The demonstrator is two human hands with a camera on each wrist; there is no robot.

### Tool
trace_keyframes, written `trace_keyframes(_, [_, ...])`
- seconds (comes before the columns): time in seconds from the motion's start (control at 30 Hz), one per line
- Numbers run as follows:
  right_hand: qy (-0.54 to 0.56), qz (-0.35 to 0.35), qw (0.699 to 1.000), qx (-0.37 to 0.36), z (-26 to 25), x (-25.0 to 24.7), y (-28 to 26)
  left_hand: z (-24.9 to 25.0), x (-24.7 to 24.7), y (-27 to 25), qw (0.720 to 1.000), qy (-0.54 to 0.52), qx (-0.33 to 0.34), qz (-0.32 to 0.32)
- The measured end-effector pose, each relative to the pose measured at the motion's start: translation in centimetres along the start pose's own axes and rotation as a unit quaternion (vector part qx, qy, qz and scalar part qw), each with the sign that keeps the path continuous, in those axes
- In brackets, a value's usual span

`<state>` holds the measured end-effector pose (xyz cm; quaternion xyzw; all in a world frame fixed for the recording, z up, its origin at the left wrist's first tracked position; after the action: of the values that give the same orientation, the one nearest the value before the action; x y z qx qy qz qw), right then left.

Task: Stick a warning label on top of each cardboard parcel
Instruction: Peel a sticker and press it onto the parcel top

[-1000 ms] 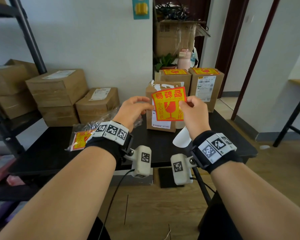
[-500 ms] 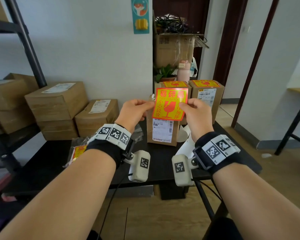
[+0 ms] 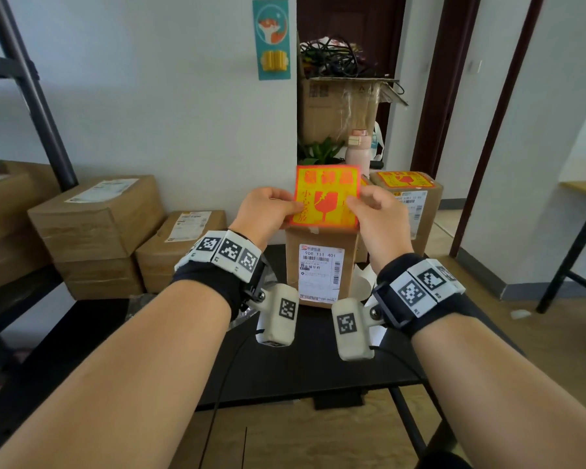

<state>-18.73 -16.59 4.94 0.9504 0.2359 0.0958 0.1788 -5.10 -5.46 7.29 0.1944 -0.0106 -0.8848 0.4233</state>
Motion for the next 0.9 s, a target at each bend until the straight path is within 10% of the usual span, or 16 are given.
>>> trace_keyframes(0.9, [-0.223, -0.015, 0.974, -0.04, 1.5, -0.1, 1.4, -1.0, 2.0, 1.9, 0.975, 0.192, 0.014, 0.111])
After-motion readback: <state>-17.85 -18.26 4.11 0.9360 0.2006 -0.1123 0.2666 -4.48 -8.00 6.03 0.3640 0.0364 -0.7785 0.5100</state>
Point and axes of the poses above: each hand's wrist, its own y-axis towards the middle knuckle, its own x-axis out of the palm, z = x × y, the point moved 1 cm from there along y, towards the middle knuckle, and after that the axes turned 8 degrees about y, right-handed, at the moved point
